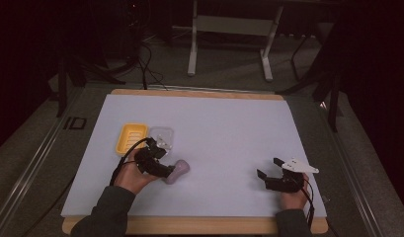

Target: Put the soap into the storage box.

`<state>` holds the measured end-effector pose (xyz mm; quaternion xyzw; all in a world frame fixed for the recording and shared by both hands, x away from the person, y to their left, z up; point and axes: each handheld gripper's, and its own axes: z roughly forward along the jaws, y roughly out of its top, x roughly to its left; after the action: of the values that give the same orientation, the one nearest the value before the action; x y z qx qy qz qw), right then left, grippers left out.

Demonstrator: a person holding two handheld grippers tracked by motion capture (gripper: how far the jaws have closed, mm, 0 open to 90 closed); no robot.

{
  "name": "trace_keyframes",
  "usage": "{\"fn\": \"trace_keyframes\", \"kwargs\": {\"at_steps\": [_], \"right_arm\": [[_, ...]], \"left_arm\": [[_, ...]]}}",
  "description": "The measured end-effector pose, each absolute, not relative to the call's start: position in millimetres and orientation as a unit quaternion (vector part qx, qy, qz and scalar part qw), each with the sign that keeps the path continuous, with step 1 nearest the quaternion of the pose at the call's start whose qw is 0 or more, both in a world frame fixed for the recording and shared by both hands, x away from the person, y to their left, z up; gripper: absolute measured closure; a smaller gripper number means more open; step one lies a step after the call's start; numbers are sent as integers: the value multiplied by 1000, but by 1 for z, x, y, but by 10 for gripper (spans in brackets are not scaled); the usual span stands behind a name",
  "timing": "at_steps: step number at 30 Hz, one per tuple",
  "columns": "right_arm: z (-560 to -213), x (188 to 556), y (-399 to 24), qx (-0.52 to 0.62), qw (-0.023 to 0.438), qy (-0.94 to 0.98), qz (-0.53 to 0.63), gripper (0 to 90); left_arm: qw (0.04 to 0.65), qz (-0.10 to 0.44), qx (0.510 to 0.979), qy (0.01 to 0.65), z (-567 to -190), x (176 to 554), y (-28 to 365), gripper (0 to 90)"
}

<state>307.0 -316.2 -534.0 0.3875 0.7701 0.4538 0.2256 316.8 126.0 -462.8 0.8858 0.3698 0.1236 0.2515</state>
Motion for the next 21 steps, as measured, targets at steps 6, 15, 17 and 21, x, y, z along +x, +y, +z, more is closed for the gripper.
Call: {"fn": "trace_keyframes", "kwargs": {"at_steps": [6,15,17,21], "right_arm": [[-534,307,-316,388,225,770,455,146],[-534,307,-316,388,225,770,455,146],[-534,307,-316,388,225,769,455,146],[-534,307,-317,388,225,769,455,146]], "left_arm": [[243,116,889,371,-463,319,121,352],[228,107,896,367,-466,323,111,333],[224,106,897,366,-467,324,109,332],[217,101,899,368,-470,325,106,324]]}}
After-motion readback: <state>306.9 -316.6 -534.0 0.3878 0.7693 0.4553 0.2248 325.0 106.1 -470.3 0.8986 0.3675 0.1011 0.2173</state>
